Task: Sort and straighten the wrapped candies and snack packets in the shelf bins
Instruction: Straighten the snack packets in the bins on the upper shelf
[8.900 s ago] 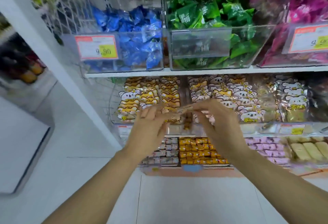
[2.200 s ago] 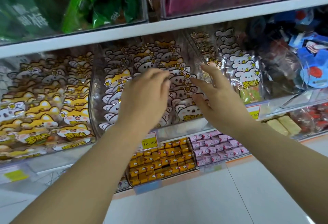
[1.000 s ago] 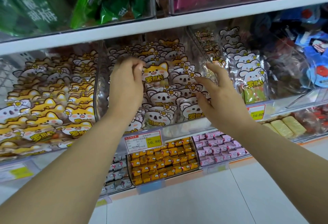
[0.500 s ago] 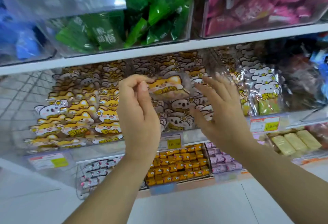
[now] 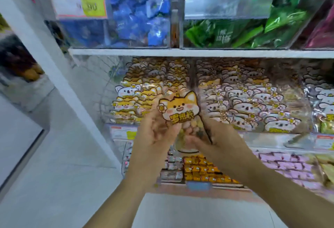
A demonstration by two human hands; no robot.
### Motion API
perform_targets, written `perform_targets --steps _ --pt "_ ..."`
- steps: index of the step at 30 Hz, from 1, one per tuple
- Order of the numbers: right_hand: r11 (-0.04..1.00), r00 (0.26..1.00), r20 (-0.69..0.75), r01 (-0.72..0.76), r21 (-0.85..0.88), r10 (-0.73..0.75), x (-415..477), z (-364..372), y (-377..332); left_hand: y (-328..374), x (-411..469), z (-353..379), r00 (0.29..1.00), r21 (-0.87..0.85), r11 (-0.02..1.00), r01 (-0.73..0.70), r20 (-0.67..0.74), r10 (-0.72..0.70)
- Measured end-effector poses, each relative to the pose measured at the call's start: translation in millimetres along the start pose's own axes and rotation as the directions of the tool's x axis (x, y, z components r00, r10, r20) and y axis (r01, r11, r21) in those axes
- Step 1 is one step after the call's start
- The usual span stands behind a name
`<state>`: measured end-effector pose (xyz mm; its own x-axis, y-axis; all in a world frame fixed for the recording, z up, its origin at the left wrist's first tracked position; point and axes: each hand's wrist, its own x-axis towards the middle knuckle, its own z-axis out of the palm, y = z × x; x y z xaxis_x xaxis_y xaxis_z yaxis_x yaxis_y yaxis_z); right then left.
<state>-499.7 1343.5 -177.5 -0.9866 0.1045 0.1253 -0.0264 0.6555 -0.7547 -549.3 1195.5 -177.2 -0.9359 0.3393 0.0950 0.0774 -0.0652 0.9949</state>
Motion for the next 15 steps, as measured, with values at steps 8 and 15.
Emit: perform_targets --steps 8,15 --pt "0.982 0.998 0.053 0.024 0.185 -0.035 27 49 -68 -1 -1 -107 0.999 0.206 0.978 0.036 0.016 -0.040" --pt "0.996 0.989 -0.119 -0.086 -0.018 0.084 77 95 -98 6 2 -189 0.998 0.311 0.949 0.058 -0.056 -0.042"
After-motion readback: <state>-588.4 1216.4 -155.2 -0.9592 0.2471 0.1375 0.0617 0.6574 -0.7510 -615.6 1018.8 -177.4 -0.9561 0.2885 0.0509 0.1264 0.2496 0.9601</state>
